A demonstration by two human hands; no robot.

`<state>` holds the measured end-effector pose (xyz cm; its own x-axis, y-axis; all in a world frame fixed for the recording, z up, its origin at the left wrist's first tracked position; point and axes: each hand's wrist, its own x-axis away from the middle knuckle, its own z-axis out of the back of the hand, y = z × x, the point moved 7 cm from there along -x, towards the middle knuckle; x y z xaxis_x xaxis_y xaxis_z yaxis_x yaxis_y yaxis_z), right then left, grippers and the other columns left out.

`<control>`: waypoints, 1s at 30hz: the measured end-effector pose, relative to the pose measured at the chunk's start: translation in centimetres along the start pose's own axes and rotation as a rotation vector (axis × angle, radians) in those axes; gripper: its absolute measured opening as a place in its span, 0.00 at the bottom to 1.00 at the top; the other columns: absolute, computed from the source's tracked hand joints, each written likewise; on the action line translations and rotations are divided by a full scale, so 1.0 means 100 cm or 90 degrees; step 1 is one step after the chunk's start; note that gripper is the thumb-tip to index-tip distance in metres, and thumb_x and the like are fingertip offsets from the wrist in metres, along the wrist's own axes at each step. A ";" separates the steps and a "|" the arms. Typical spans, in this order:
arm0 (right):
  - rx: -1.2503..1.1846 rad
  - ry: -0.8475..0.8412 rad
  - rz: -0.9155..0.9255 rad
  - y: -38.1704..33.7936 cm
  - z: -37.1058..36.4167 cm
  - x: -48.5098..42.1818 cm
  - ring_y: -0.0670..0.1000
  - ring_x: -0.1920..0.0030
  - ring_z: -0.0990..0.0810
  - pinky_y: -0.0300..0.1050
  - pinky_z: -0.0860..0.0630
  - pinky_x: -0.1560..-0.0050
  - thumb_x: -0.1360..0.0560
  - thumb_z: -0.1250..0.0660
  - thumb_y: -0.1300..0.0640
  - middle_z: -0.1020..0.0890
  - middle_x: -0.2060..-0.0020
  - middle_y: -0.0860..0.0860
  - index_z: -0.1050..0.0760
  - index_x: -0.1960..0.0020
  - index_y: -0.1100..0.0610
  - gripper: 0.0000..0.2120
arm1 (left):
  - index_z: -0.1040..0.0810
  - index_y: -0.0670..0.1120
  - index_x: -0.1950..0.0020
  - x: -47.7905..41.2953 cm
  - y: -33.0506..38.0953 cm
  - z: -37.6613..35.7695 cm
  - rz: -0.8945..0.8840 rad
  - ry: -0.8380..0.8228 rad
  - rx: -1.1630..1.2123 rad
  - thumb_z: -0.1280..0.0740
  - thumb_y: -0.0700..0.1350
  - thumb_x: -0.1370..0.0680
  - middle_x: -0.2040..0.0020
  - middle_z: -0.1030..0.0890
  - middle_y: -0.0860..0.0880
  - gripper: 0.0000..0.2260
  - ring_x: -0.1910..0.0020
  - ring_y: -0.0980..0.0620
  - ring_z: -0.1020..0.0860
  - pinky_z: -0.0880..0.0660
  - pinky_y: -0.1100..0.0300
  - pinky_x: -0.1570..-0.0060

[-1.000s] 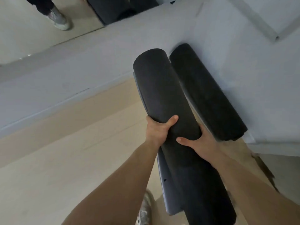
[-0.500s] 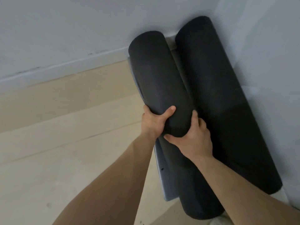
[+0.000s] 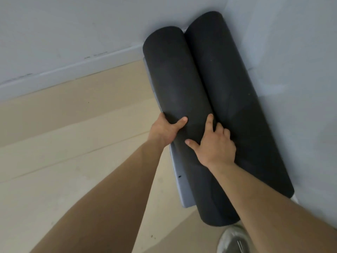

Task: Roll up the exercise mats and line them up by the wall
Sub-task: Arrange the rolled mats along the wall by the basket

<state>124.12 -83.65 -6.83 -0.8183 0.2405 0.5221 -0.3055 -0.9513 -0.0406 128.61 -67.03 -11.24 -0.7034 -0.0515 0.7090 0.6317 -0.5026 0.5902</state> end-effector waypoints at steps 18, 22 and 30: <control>0.058 -0.010 0.162 -0.159 0.212 0.208 0.63 0.27 0.33 0.60 0.27 0.36 0.20 0.35 0.39 0.35 0.23 0.58 0.52 0.16 0.50 0.41 | 0.39 0.47 0.19 0.287 0.021 0.247 -0.022 0.095 -0.275 0.36 0.59 0.19 0.23 0.32 0.47 0.32 0.27 0.44 0.29 0.29 0.48 0.33; 0.119 -0.013 0.285 -0.229 0.225 0.295 0.62 0.29 0.31 0.59 0.26 0.37 0.20 0.36 0.40 0.33 0.25 0.56 0.51 0.17 0.50 0.40 | 0.39 0.48 0.19 0.381 -0.024 0.300 0.019 0.163 -0.219 0.36 0.58 0.19 0.23 0.32 0.48 0.32 0.28 0.44 0.29 0.28 0.48 0.34; 0.232 -0.038 0.468 -0.389 0.198 0.512 0.62 0.29 0.32 0.57 0.28 0.36 0.20 0.36 0.41 0.33 0.25 0.55 0.43 0.20 0.50 0.34 | 0.39 0.49 0.19 0.591 -0.200 0.448 0.140 0.296 -0.138 0.36 0.59 0.19 0.23 0.32 0.49 0.31 0.30 0.45 0.27 0.26 0.48 0.36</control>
<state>103.70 -38.19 38.36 -0.7170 -0.4698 0.5150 0.4847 -0.8670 -0.1159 89.01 -21.36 36.14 -0.6632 -0.5260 0.5325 0.7329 -0.6005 0.3196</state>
